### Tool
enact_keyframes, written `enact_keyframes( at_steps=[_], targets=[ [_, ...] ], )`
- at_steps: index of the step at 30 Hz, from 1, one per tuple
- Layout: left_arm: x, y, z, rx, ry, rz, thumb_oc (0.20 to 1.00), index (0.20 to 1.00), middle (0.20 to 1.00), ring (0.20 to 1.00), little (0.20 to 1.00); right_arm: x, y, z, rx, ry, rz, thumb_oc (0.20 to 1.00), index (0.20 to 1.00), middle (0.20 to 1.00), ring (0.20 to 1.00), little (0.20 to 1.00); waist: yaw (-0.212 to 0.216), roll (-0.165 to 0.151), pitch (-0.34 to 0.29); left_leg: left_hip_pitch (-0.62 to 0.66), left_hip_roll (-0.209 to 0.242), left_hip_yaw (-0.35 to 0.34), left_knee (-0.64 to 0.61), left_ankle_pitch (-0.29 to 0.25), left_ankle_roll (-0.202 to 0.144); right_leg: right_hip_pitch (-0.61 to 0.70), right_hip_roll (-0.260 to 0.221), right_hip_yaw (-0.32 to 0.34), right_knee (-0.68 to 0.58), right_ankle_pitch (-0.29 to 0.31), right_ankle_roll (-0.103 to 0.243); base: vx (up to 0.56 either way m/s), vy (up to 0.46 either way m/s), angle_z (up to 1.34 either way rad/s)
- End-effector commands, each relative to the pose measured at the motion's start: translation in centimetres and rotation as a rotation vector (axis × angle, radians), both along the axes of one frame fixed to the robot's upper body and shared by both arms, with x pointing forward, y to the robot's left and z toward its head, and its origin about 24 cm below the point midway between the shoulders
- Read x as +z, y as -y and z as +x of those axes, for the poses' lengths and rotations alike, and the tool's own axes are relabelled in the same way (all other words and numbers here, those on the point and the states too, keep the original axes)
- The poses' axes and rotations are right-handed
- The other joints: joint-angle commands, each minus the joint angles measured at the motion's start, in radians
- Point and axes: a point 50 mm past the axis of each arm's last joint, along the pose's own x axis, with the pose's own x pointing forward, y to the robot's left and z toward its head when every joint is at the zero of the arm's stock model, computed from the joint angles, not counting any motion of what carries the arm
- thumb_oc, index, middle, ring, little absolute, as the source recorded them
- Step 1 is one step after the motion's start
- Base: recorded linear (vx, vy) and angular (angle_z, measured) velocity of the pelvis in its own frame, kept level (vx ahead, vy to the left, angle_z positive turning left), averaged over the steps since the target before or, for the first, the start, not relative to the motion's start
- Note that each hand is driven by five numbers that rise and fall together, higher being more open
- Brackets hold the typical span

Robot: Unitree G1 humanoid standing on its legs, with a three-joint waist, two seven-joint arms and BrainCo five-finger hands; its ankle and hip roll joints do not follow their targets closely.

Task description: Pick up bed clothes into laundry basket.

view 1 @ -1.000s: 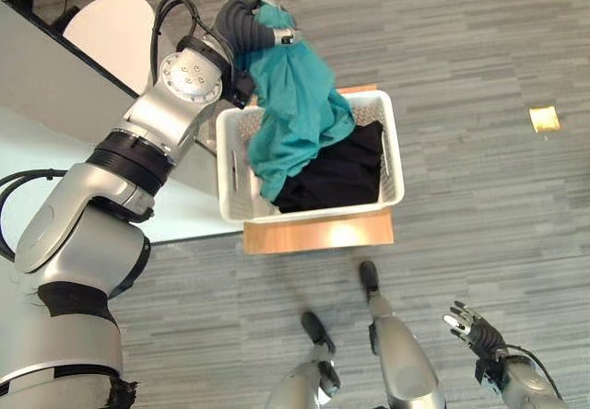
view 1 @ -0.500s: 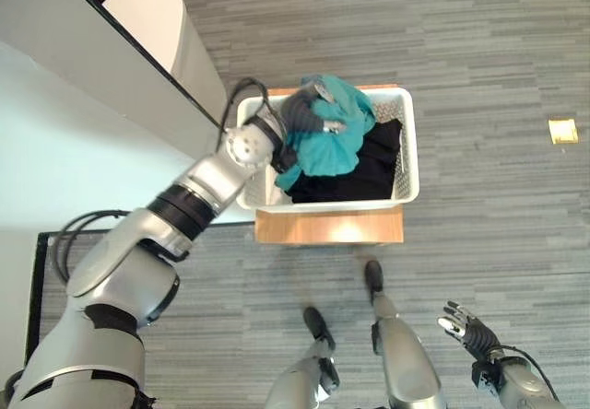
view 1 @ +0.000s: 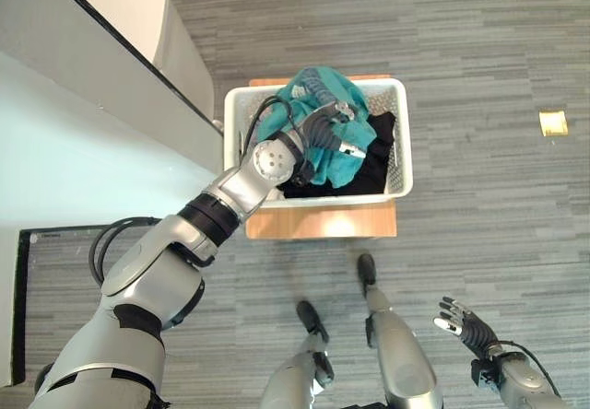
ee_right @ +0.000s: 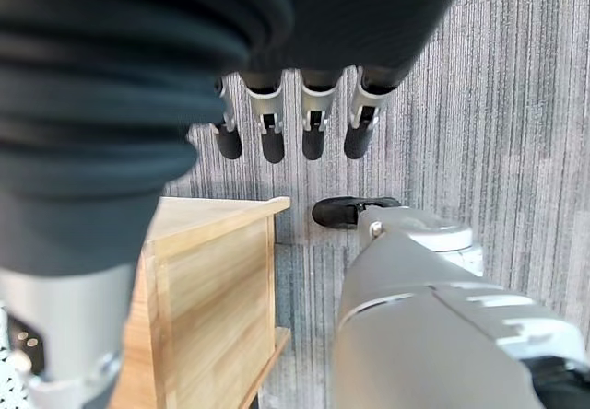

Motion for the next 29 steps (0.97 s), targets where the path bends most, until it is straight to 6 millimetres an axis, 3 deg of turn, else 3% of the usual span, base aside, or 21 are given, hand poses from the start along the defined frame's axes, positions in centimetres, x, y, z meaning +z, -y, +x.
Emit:
enact_keyframes(
  at_steps=[1,8,12,13,14,15,19,25,27,29],
  targets=[
    [3.9,-2.0,0.4,0.049,0.124,-0.051,1.000,1.000,1.000,1.000,1.000,0.6,0.5,-0.5,0.046,0.022,-0.048,1.000,1.000,1.000,1.000,1.000,0.020,-0.001,-0.040,-0.050,0.046,-0.100,0.005,0.062,-0.050,0.131,-0.056,-0.037,0.012,-0.186,0.129,0.00,0.000,0.00],
    [0.9,-3.5,-0.1,0.039,-0.008,-0.138,1.000,1.000,1.000,1.000,1.000,0.7,-0.6,0.2,0.094,0.035,-0.054,1.000,1.000,1.000,1.000,1.000,0.040,0.019,-0.077,0.008,0.043,-0.120,0.005,0.046,-0.048,0.203,-0.062,-0.055,0.021,-0.212,0.124,0.05,-0.002,0.08],
    [-1.3,-5.5,-3.4,-0.076,-0.118,-0.384,1.000,1.000,1.000,1.000,1.000,2.1,-1.5,1.2,0.222,0.100,-0.129,1.000,1.000,1.000,1.000,1.000,0.081,0.033,-0.121,0.071,0.038,-0.151,0.005,0.033,-0.046,0.277,-0.070,-0.081,0.047,-0.246,0.114,0.09,-0.001,0.27],
    [-6.4,-8.6,-7.0,0.011,-0.218,-0.680,1.000,1.000,1.000,1.000,1.000,3.6,-2.4,2.3,0.257,0.194,-0.140,1.000,1.000,1.000,1.000,1.000,0.130,0.029,-0.152,0.106,0.034,-0.177,0.005,0.021,-0.038,0.327,-0.074,-0.106,0.055,-0.266,0.108,0.11,-0.023,0.36],
    [-8.4,-8.9,-8.3,0.030,-0.278,-0.776,1.000,1.000,1.000,1.000,1.000,4.1,-2.4,2.6,0.255,0.219,-0.141,1.000,1.000,1.000,1.000,1.000,0.142,0.024,-0.163,0.117,0.033,-0.182,0.005,0.017,-0.035,0.343,-0.074,-0.112,0.053,-0.271,0.106,0.08,-0.028,0.26],
    [-8.5,-8.9,-8.3,0.032,-0.278,-0.777,1.000,1.000,1.000,1.000,1.000,4.1,-2.4,2.6,0.257,0.218,-0.142,1.000,1.000,1.000,1.000,1.000,0.140,0.025,-0.165,0.114,0.034,-0.182,0.005,0.019,-0.035,0.340,-0.074,-0.112,0.052,-0.267,0.105,0.02,-0.010,0.08],
    [-15.5,-10.3,-12.8,0.206,-0.488,-1.057,1.000,1.000,1.000,1.000,1.000,4.7,-1.6,2.6,0.154,0.255,-0.126,1.000,1.000,1.000,1.000,1.000,0.182,0.008,-0.209,0.141,0.031,-0.206,0.005,0.007,-0.026,0.391,-0.072,-0.135,0.038,-0.279,0.101,0.04,-0.020,0.31],
    [-22.3,-11.3,-18.4,0.468,-0.686,-1.145,1.000,1.000,1.000,1.000,1.000,3.6,0.1,-0.2,-0.075,0.215,-0.077,1.000,1.000,1.000,1.000,1.000,0.212,-0.014,-0.247,0.163,0.026,-0.229,0.005,-0.006,-0.011,0.425,-0.073,-0.156,0.050,-0.299,0.097,0.02,-0.014,0.13],
    [-23.9,-11.0,-19.1,0.542,-0.719,-1.168,1.000,1.000,1.000,1.000,1.000,2.8,-0.7,-1.0,-0.148,0.200,0.008,1.000,1.000,1.000,1.000,1.000,0.213,-0.023,-0.254,0.172,0.025,-0.232,0.005,-0.011,-0.007,0.435,-0.074,-0.159,0.059,-0.308,0.097,0.00,0.000,0.00],
    [-23.6,-11.2,-18.5,0.573,-0.676,-1.192,1.000,1.000,1.000,1.000,1.000,3.3,-1.3,-0.4,-0.141,0.236,0.026,1.000,1.000,1.000,1.000,1.000,0.215,-0.024,-0.256,0.174,0.024,-0.234,0.005,-0.011,-0.006,0.436,-0.075,-0.158,0.063,-0.309,0.098,0.00,0.000,0.00]
  ],
)
